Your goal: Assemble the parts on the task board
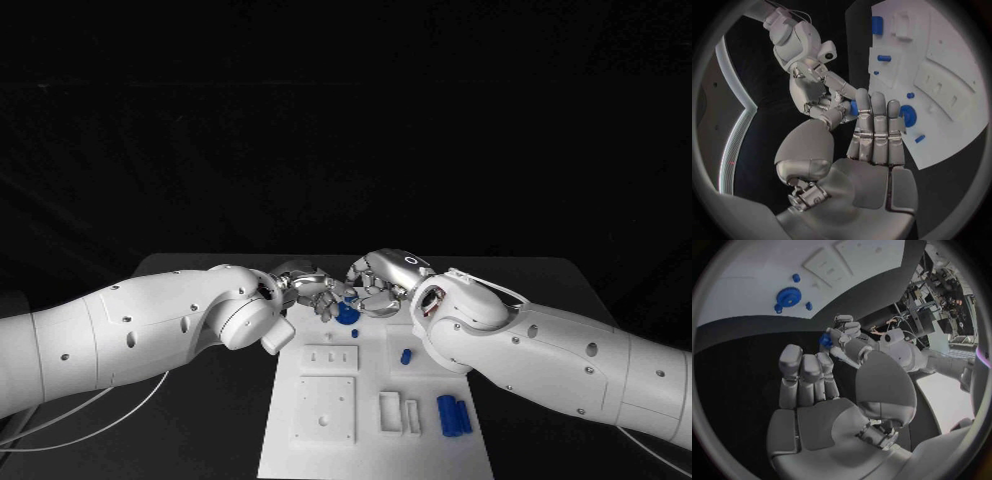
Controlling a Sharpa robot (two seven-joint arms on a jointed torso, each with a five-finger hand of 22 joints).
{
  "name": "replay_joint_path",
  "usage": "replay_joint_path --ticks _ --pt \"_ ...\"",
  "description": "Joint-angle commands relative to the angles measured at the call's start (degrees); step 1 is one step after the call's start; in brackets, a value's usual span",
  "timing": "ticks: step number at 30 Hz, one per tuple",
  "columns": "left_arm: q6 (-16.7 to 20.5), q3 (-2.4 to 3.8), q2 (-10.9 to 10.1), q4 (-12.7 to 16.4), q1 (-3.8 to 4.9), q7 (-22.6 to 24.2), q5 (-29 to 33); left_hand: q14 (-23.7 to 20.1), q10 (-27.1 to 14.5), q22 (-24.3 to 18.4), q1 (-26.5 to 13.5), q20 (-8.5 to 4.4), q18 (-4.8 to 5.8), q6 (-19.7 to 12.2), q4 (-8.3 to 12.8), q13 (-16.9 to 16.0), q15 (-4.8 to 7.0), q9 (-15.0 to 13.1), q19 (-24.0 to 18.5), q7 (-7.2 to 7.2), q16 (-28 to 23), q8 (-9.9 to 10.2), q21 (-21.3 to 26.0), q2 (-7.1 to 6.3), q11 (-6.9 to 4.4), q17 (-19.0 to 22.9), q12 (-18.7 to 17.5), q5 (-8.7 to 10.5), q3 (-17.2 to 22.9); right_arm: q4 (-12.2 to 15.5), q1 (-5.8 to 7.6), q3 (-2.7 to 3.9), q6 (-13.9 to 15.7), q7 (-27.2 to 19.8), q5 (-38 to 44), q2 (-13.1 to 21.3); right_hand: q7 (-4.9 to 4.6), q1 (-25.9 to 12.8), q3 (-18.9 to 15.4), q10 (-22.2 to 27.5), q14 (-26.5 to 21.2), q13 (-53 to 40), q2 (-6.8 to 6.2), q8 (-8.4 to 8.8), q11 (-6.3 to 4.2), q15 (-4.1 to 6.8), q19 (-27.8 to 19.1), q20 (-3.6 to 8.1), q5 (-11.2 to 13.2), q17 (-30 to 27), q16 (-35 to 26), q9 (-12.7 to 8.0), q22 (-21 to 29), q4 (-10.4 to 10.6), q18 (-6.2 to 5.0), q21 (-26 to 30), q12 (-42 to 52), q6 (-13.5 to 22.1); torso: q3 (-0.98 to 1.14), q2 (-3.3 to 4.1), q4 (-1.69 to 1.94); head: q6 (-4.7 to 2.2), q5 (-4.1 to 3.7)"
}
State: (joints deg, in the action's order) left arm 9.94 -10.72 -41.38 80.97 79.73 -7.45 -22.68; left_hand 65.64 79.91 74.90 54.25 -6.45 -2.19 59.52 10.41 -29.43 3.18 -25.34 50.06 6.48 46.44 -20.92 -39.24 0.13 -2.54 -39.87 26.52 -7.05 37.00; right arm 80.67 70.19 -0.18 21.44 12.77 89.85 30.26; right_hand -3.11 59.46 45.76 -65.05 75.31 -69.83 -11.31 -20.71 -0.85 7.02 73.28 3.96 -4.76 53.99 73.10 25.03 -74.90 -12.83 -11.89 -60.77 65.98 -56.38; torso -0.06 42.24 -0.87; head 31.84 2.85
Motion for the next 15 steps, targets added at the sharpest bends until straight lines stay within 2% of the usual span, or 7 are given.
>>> replay_joint_path --ticks 1,4,7,9,10,12,15 --pt "0.7 0.13 -0.1 0.3 0.11 0.6 -1.8 0.8 1.0 1.2 -0.6 -1.99 0.78 3.8 0.5 -0.2 0.2 -4.2 -0.2 -3.18 0.7 -0.4 -0.5 -0.22 -0.23 -0.2 0.5 -0.64 0.0 -0.8 -0.11 -0.09 2.9 -1.2 -2.6 0.6 -3.09 -1.8 -2.4 2.2 -1.1 1.2 -2.67 1.65 0.81 -0.86 -0.8 -0.03 1.4 -0.4 -1.3 -0.8 -0.1 0.7 -3.11 0.8 -2.1 1.2 -0.02 -0.03 -0.02 0.06 0.04" --pt "0.7 0.13 -0.2 0.2 0.09 0.3 -3.0 1.3 1.6 1.2 -0.8 -2.31 0.9 4.4 0.7 -0.5 0.56 -4.8 -0.1 -3.47 1.3 -0.6 -0.9 -0.36 -0.53 -0.4 0.8 -0.98 0.0 -1.1 -0.11 -0.09 5.1 -2.1 -3.8 1.4 -4.3 -2.8 -4.5 4.0 -2.9 2.0 -3.83 3.37 1.76 -1.65 -2.7 -0.26 1.4 -0.9 -2.7 -1.4 0.4 1.2 -3.11 2.4 -3.5 4.4 -0.03 0.0 0.0 0.03 0.04" --pt "0.5 0.13 -0.3 0.2 0.08 0.1 -4.3 1.9 2.2 1.2 -1.1 -2.82 1.03 5.0 0.9 -1.0 1.01 -5.6 0.3 -3.82 2.3 -0.9 -1.6 -0.51 -0.9 -0.6 1.5 -1.38 0.0 -1.1 -0.12 -0.1 6.9 -3.2 -5.2 2.4 -5.1 -3.2 -7.3 5.2 -3.8 2.4 -4.1 4.16 2.56 -2.35 -3.8 -0.48 0.4 -0.9 -3.2 -1.7 0.6 1.3 -3.11 3.3 -3.9 6.2 0.0 -0.01 -0.02 0.13 0.07" --pt "0.2 0.13 -0.3 0.2 0.08 -0.2 -4.9 2.1 2.5 1.2 -1.2 -3.0 1.07 5.3 0.9 -1.2 1.16 -5.9 0.4 -3.95 2.6 -1.0 -1.9 -0.52 -1.03 -0.7 1.9 -1.53 0.0 -0.8 -0.19 -0.1 7.8 -4.0 -6.1 3.1 -5.22 -3.4 -8.5 5.5 -4.0 2.6 -4.26 4.38 2.69 -2.56 -4.0 -0.55 -0.5 -0.9 -3.2 -1.7 0.6 1.4 -3.11 3.5 -3.9 6.7 0.0 0.0 -0.05 0.15 0.08" --pt "0.1 0.13 -0.4 0.2 0.07 -0.5 -5.5 2.2 2.6 1.2 -1.3 -3.19 1.11 5.4 1.0 -1.4 1.3 -6.3 0.6 -4.06 3.0 -1.0 -2.1 -0.55 -1.14 -0.8 2.2 -1.6 0.1 -0.6 -0.28 -0.1 8.1 -4.3 -6.5 3.7 -5.57 -3.0 -10.5 5.9 -4.3 2.8 -4.02 4.66 3.12 -2.95 -4.3 -0.56 -1.9 -0.8 -3.2 -1.8 0.6 1.4 -3.11 3.8 -3.7 7.6 0.01 0.03 -0.03 0.14 0.09" --pt "-0.1 0.13 -0.4 0.1 0.07 -1.1 -6.5 2.4 2.8 1.2 -1.3 -3.39 1.13 5.7 1.2 -1.6 1.45 -6.7 0.8 -4.19 3.3 -1.1 -2.5 -0.53 -1.28 -0.9 2.5 -1.66 0.1 -0.3 -0.38 -0.1 8.8 -4.9 -7.1 4.7 -5.6 -2.8 -10.9 6.0 -4.3 2.9 -4.07 4.56 3.05 -2.9 -4.3 -0.58 -2.1 -0.8 -3.2 -1.7 0.6 1.5 -3.11 3.9 -3.5 7.5 0.05 0.02 -0.07 0.19 0.17" --pt "-0.8 0.13 -0.4 0.1 0.07 -2.3 -8.2 3.0 3.4 1.3 -1.4 -3.88 1.12 6.1 1.4 -2.2 1.92 -7.6 1.4 -4.49 4.3 -1.3 -3.3 -0.68 -1.61 -1.1 3.5 -1.79 0.0 0.1 -0.45 -0.09 9.0 -5.4 -7.9 6.2 -5.49 -2.3 -11.5 6.0 -4.2 3.2 -3.89 4.32 2.95 -2.8 -4.3 -0.61 -3.7 -0.7 -3.2 -1.5 0.5 1.8 -3.11 4.0 -3.3 7.2 0.08 -0.03 -0.1 0.31 0.24"
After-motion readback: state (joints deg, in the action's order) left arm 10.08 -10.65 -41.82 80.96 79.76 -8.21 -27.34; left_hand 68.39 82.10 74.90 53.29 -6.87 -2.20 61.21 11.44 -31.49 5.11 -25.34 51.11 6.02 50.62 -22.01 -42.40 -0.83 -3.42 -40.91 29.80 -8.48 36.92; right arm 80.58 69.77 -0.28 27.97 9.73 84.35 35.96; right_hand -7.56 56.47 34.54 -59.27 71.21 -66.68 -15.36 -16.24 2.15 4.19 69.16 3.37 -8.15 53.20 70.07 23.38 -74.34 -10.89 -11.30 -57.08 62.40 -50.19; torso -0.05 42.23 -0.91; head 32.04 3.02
